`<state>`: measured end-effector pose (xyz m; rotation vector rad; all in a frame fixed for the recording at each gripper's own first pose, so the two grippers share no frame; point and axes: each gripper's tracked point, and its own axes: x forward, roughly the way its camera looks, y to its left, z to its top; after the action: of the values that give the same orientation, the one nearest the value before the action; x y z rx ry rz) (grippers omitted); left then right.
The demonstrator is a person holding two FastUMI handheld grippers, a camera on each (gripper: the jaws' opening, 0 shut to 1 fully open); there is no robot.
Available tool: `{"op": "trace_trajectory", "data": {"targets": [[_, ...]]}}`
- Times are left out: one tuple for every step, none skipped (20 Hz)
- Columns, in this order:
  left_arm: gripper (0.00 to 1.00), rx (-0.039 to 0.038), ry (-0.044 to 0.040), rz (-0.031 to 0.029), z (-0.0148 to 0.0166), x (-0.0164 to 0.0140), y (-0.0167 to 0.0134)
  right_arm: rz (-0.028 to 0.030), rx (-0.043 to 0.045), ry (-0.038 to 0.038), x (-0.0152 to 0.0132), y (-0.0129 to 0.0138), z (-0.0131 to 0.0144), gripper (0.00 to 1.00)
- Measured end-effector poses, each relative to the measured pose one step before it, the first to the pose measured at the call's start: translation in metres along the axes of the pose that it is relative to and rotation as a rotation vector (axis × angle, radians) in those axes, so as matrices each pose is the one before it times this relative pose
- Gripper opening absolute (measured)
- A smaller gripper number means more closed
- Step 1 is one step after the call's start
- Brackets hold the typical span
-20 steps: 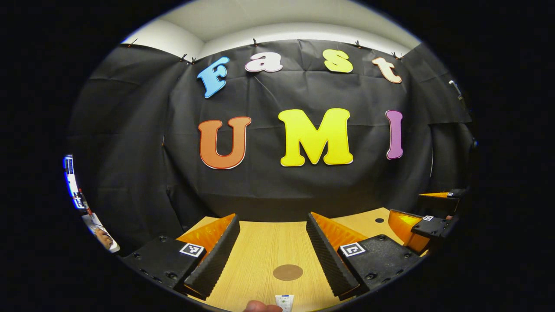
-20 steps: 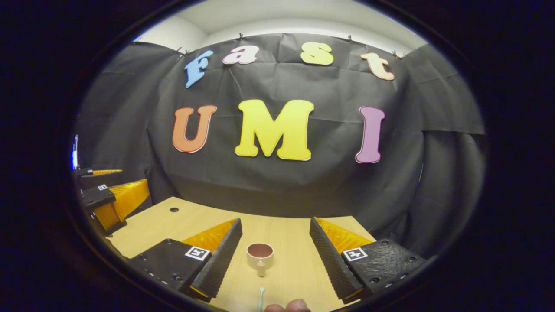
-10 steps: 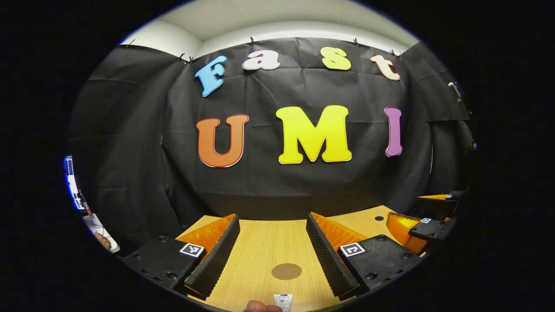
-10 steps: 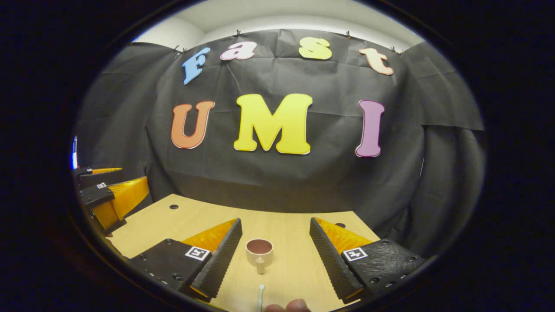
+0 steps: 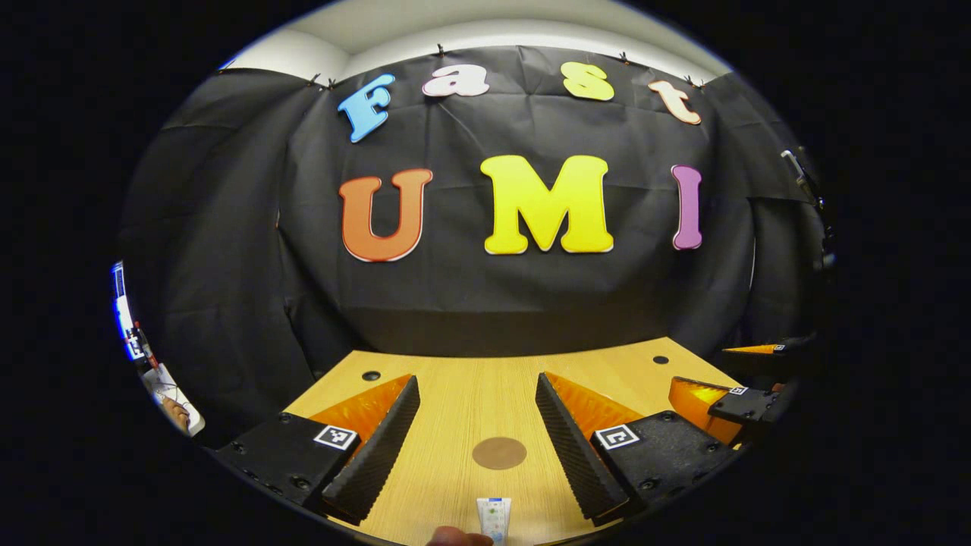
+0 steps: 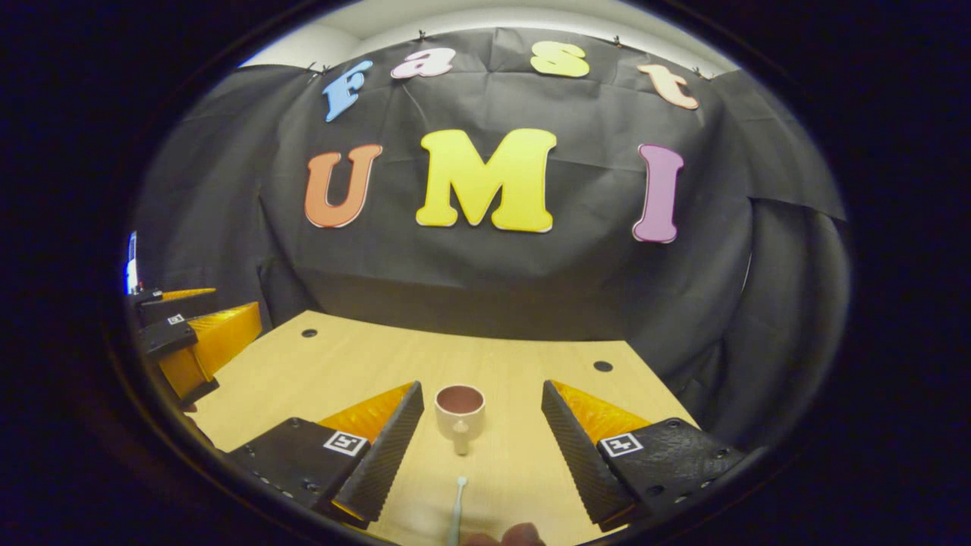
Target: Put the toothbrush and toothpaste on the desktop into the cup, then pick up the cup and place it on the coaster on the desktop.
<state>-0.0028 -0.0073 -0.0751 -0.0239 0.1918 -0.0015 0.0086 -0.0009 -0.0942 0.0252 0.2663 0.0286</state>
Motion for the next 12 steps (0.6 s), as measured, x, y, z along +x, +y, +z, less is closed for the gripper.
{"op": "trace_trajectory", "data": {"targets": [[0.98,0.00548,0.02705,-0.0028,-0.01085,-0.00148,0.00188,-0.00004,0.001,0.03057,0.00135,-0.00033,-0.01066,0.95],[0.98,0.00603,0.02645,-0.00504,-0.01012,-0.00035,0.00011,0.00169,0.0001,0.03358,0.00273,0.00119,-0.01166,0.95],[0.98,0.00523,0.02819,-0.00665,-0.01115,-0.00104,0.00026,0.00159,0.00012,0.02915,0.00258,0.00094,-0.01039,0.95],[0.98,0.004,0.03672,-0.01177,-0.01383,-0.00089,-0.0008,0.00004,-0.00314,0.02889,0.00126,0.00113,-0.00956,0.95],[0.98,0.00178,0.0458,-0.0166,-0.01449,-0.00103,-0.00236,-0.00389,-0.00887,0.02956,0.0024,-0.00033,-0.00968,0.95],[0.98,-0.0013,0.04095,-0.01109,-0.01361,-0.00032,-0.00122,0.00037,-0.00463,0.02517,0.00257,0.00098,-0.00922,0.95],[0.98,-0.0053,0.03605,-0.00737,-0.01167,-0.0018,-0.00065,0.00241,-0.00301,0.02659,0.00231,0.00149,-0.00874,0.95],[0.98,-0.00739,0.03419,-0.00485,-0.01173,0.00065,0.0001,0.00172,-0.00343,0.02963,0.0015,0.0023,-0.0119,0.95],[0.98,-0.0065,0.04437,-0.00781,-0.01415,0.00044,-0.00191,0.00233,-0.00247,0.03202,0.00185,0.00208,-0.01086,0.95],[0.98,-0.00853,0.04423,-0.00449,-0.01576,-0.00186,-0.00105,-0.00018,-0.00102,0.03519,0.00308,0.00121,-0.01354,0.95],[0.98,-0.01143,0.04375,-0.00402,-0.01436,-0.00142,-0.00151,-0.00282,0.00025,0.03433,0.00238,0.00096,-0.0115,0.95],[0.99,-0.01183,0.04067,-0.00407,-0.01376,0.0004,-0.00107,-0.00422,0.00433,0.02755,0.00288,0.00071,-0.00957,0.95]]}}
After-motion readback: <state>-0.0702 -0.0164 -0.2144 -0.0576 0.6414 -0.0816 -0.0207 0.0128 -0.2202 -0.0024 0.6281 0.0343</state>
